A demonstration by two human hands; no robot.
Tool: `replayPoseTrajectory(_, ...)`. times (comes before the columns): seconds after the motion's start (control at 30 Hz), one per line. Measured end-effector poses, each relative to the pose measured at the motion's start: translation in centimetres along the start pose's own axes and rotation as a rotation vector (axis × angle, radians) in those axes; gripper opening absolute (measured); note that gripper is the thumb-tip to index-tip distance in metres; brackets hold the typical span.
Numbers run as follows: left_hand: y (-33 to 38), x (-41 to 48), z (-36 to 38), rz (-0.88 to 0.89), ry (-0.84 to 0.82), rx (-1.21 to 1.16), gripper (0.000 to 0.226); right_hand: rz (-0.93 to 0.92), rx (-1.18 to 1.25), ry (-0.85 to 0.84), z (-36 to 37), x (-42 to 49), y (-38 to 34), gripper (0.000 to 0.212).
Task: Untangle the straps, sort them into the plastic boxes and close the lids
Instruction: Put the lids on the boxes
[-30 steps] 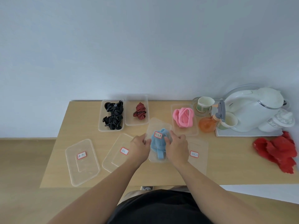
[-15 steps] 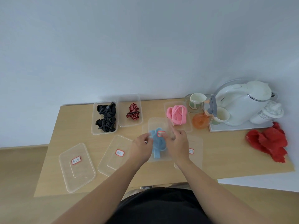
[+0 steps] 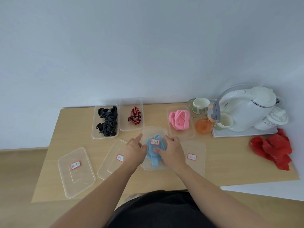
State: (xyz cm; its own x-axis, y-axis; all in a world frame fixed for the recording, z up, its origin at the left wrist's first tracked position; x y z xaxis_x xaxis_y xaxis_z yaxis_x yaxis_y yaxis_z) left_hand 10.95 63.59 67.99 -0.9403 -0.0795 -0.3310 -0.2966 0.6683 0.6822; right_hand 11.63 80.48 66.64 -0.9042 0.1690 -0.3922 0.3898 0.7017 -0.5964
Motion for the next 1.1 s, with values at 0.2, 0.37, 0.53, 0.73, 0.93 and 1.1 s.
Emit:
replayPoseTrajectory(0.2, -0.4, 0.2, -0.9, 0.049, -0.121, 0.151, 0.087, -0.094, -0.096, -0.01, 0.5, -0.1, 0.0, 0.074)
replayPoseTrajectory(0.37, 0.1, 1.3, -1.3, 0.069, -0.232, 0.22, 0.096, -0.151, -0.126, -0.103, 0.0, 0.3, -0.4, 0.079)
replayPoseTrajectory(0.53, -0.2, 1.5, -1.2, 0.066, -0.217, 0.211, 0.099, -0.179, -0.158, -0.159, -0.9, 0.9, 0.0, 0.084)
replayPoseTrajectory(0.73, 0.5, 0.8, -1.1, 0.085, -0.367, 0.418, 0.135, -0.223, -0.213, -0.219, -1.7, 1.5, 0.2, 0.086)
replayPoseTrajectory(0.93, 0.6, 0.7, -1.1, 0.152, -0.506, 0.809, 0.162, -0.314, -0.393, -0.246, -2.4, 2.6, -0.1, 0.081)
replayPoseTrajectory(1.1, 1.0, 0.8, -1.1, 0.197, -0.491, 0.941, 0.162, -0.381, -0.514, -0.23, -2.4, 2.5, 0.0, 0.086)
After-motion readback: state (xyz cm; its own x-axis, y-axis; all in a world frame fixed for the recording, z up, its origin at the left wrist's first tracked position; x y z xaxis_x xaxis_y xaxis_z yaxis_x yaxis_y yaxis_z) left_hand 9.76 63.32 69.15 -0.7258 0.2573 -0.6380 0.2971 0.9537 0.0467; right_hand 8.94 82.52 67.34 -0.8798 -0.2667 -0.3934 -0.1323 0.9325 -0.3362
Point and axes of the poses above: each hand's wrist, its own x-axis towards the middle knuckle, its own z-axis out of the palm, y = z × x, the point moved 1 cm from there along x, towards the middle knuckle, and after that the axes turned 6 degrees about z, right-handed, at the moved point
